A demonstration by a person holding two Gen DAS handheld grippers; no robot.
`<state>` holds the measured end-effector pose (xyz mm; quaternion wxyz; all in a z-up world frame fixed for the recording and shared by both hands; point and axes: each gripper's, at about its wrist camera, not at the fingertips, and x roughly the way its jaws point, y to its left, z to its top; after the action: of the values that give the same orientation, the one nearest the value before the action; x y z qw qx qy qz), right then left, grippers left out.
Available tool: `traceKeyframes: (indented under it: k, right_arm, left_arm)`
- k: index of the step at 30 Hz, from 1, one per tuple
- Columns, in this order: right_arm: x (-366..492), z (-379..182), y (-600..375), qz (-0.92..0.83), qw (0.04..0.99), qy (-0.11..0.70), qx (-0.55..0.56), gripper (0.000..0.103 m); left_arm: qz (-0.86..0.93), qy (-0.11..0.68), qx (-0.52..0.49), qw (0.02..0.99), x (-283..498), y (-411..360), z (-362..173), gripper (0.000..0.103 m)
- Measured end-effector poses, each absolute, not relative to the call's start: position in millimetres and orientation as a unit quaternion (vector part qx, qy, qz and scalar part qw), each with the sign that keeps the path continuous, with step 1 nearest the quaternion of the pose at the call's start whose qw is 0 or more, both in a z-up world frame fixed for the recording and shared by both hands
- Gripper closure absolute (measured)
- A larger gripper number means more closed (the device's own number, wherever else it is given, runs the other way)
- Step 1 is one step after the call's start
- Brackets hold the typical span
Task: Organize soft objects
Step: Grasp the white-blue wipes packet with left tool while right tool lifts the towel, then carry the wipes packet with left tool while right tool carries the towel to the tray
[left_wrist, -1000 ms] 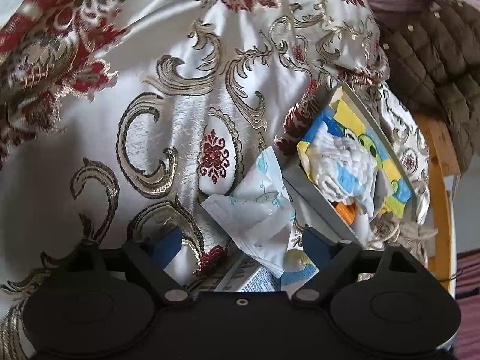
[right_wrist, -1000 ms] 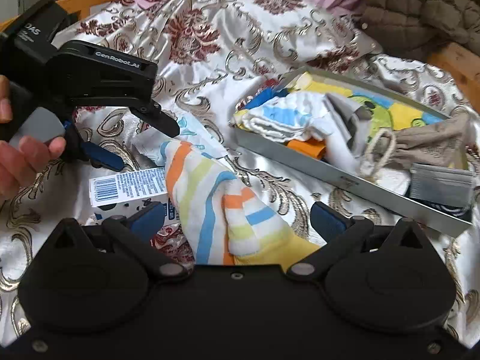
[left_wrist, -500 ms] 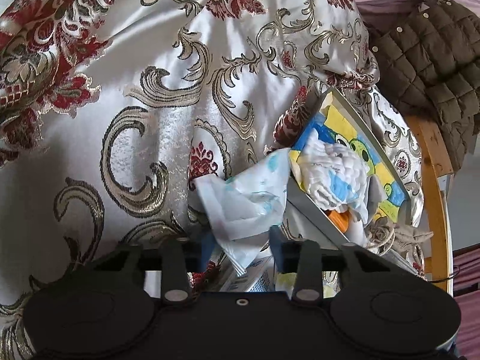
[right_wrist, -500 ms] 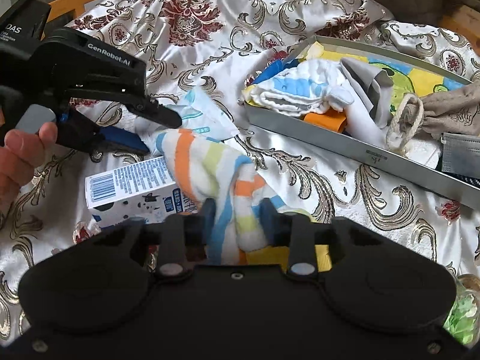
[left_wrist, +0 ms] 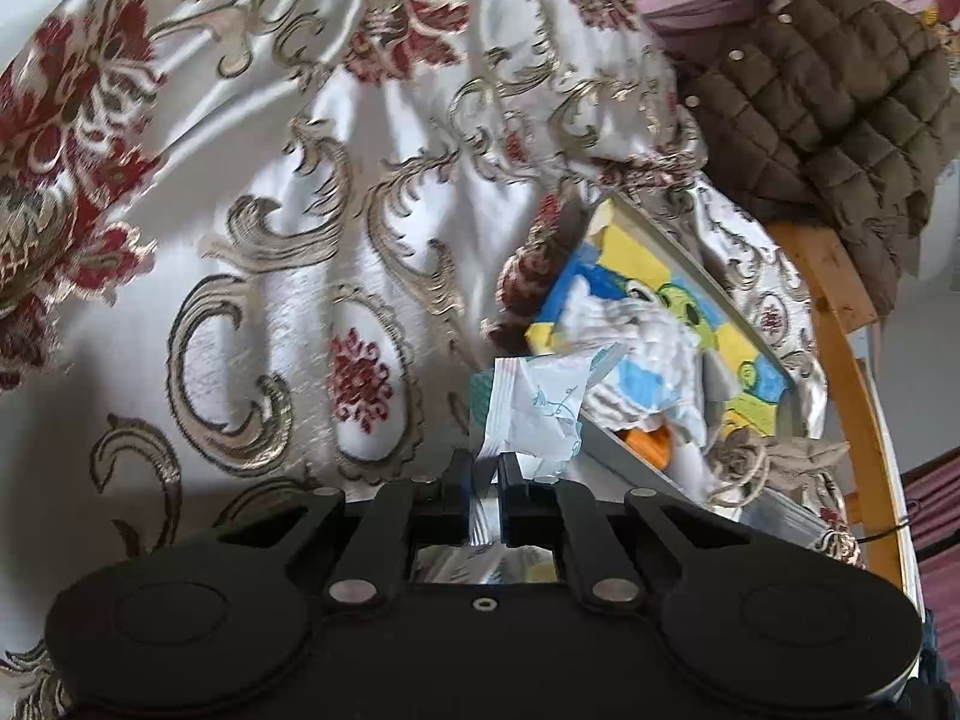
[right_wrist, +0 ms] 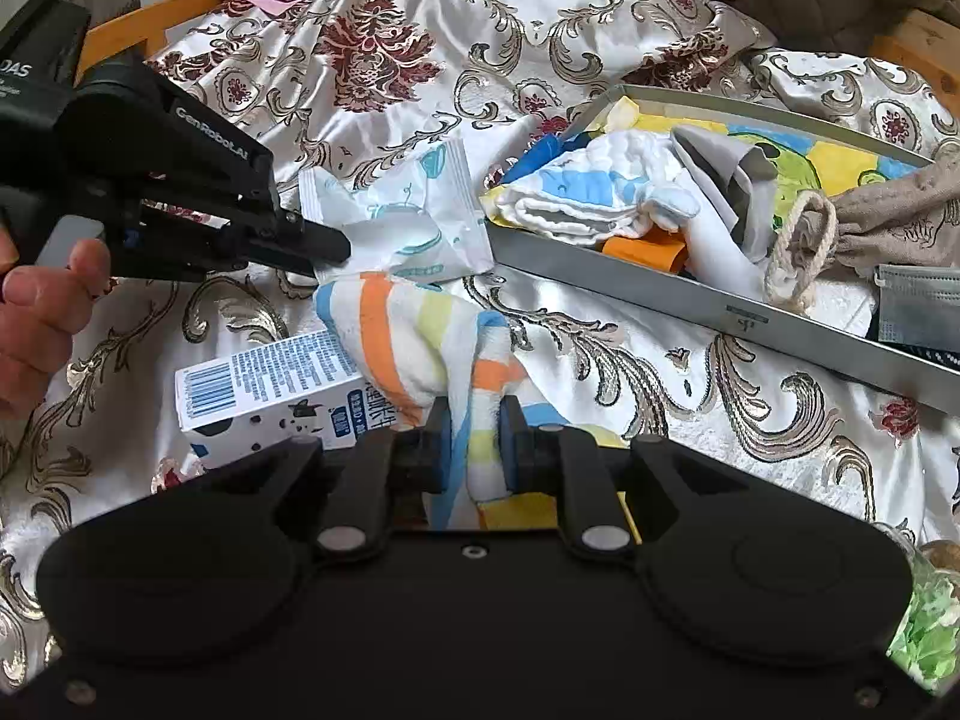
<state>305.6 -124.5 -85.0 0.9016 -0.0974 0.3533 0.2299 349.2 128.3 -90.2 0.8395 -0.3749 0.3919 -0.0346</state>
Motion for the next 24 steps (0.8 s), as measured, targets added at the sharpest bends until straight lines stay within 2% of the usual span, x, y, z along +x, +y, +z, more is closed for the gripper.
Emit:
traceKeyframes:
  k: [8, 16, 24]
  right_arm:
    - [301.8, -71.3, -129.3, 0.227, 0.913, 0.331, -0.077, 0.094]
    - [299.9, -41.5, -152.5, 0.196, 0.944, 0.261, -0.035, 0.096]
    - [324.3, -0.1, -183.8, 0.144, 0.969, 0.199, 0.014, 0.096]
  left_arm:
    - [-0.048, 0.341, -0.373, 0.862, 342.7, 123.8, -68.4, 0.095]
    - [-0.080, 0.284, -0.360, 0.885, 361.9, 107.2, -38.7, 0.095]
    - [-0.095, 0.289, -0.391, 0.869, 396.0, 99.6, -54.2, 0.095]
